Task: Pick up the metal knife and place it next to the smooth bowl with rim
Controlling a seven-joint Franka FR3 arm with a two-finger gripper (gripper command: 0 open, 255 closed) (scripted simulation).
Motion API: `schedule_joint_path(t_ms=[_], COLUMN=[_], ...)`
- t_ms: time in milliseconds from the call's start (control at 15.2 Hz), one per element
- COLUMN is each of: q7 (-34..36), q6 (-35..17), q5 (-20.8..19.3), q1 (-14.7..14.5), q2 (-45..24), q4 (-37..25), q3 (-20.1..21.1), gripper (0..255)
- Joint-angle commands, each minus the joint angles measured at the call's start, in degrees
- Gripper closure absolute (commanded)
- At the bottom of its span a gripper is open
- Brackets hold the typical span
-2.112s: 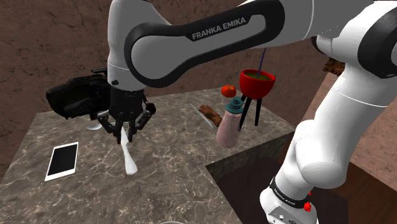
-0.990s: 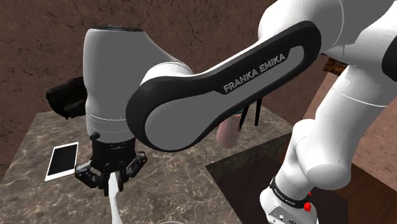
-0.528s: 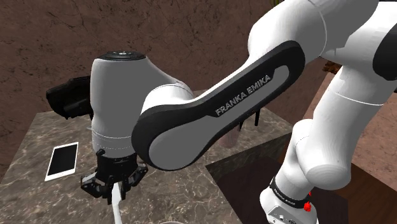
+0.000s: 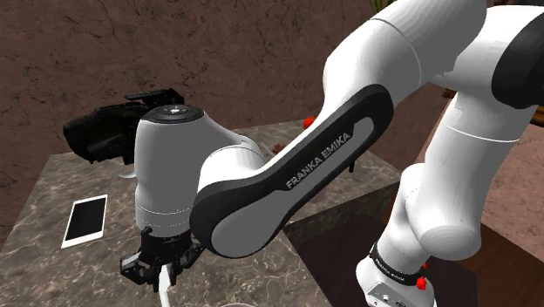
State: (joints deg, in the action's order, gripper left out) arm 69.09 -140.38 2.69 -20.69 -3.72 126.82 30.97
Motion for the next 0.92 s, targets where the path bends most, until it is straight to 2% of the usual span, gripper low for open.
schedule_joint_path(t_ms=[0,132,660,726,858], q7=[0.5,1.0,1.0,1.0,1.0], q6=[-1.3,-3.0,-2.9,-2.9,-2.9], q5=[-0.8,-1.7,-1.7,-1.7,-1.7], q1=[-0.1,-0.3,-0.3,-0.3,-0.3], q2=[-1.1,-2.2,-2.2,-2.2,-2.2], q4=[0.4,1.0,1.0,1.0,1.0], q3=[-0.1,-0.2,-0.2,-0.2,-0.2], gripper=[255,255,255,0,0])
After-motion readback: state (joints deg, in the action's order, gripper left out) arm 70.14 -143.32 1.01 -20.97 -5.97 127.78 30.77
